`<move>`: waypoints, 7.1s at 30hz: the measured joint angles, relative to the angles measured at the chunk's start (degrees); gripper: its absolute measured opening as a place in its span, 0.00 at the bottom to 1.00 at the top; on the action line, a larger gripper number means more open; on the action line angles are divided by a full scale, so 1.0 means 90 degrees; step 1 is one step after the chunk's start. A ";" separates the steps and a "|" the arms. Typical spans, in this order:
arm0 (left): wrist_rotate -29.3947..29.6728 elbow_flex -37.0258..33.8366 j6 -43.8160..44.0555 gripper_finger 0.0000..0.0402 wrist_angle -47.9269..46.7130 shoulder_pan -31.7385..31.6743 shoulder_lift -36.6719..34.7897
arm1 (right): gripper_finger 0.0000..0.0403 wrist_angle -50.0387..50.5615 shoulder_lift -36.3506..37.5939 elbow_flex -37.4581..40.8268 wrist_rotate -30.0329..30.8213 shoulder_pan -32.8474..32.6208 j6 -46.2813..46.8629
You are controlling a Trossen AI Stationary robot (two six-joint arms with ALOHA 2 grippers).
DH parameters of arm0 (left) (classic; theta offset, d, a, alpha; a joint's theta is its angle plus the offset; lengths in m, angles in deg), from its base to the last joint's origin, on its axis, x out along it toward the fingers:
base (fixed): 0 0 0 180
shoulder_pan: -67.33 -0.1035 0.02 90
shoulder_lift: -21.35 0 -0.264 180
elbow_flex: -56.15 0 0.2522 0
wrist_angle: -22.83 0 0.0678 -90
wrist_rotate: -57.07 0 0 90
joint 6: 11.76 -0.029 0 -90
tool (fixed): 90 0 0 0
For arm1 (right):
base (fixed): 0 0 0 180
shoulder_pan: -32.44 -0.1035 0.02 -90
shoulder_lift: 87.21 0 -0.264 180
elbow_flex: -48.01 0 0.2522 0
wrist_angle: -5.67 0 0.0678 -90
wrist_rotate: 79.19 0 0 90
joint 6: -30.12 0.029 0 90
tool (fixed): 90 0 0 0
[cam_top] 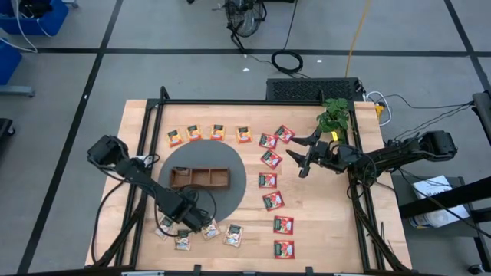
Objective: Pick & Place Tea
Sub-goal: Put the brown tea bag into the left section of the wooden organizer
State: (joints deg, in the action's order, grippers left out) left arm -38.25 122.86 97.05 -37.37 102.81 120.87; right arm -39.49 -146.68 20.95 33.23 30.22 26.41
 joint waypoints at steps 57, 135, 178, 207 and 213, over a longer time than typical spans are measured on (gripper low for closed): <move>0.3647 0.1881 -0.0071 0.01 -0.4143 0.0092 -0.0347 | 0.53 0.0251 0.0001 0.0002 0.0000 0.0000 0.0221; 0.0350 0.1575 -0.1349 0.45 -0.1962 0.0976 -0.0359 | 0.53 0.0290 0.0001 0.0005 0.0005 -0.0001 0.0228; -0.0467 0.0117 0.1510 0.45 -0.0972 0.2357 -0.0359 | 0.53 0.0295 -0.0002 0.0005 -0.0015 -0.0002 0.0340; -0.0574 -0.0438 0.1099 0.67 -0.0105 0.2273 -0.0608 | 0.53 0.0303 -0.0002 0.0005 -0.0012 -0.0002 0.0343; -0.0553 -0.0705 0.0927 0.67 0.0276 0.2266 -0.0628 | 0.53 0.0305 -0.0002 0.0005 -0.0012 -0.0002 0.0345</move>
State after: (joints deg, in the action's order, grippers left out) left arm -43.23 116.52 105.39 -34.88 123.21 115.22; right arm -36.75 -146.69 20.99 33.12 30.20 29.52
